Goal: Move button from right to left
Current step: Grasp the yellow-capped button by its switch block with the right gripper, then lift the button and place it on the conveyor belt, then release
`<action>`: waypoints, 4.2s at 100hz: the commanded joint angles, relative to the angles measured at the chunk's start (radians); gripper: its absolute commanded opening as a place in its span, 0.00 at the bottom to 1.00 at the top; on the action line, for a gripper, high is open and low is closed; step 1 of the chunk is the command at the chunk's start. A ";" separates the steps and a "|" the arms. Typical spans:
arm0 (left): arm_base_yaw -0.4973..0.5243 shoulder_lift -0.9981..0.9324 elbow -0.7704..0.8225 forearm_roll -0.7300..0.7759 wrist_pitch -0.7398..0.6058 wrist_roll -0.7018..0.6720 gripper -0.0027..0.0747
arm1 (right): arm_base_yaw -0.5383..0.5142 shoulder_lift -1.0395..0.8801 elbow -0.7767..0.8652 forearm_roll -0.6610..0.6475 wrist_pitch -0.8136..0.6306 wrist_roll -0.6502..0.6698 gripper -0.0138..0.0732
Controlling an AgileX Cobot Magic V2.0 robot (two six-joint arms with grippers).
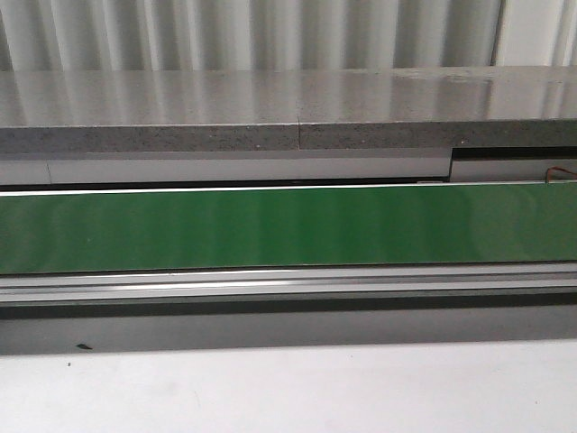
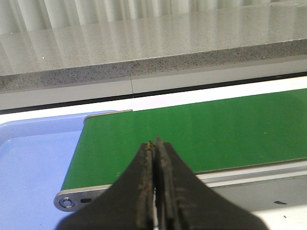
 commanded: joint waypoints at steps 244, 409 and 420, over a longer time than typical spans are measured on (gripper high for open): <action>-0.007 -0.032 0.038 -0.009 -0.076 -0.004 0.01 | -0.166 0.421 -0.314 0.112 -0.064 -0.176 0.33; -0.007 -0.032 0.038 -0.009 -0.076 -0.004 0.01 | 0.193 -0.048 -0.145 0.076 -0.242 -0.239 0.09; -0.007 -0.032 0.038 -0.009 -0.076 -0.004 0.01 | 0.193 -0.154 -0.051 0.076 -0.302 -0.239 0.09</action>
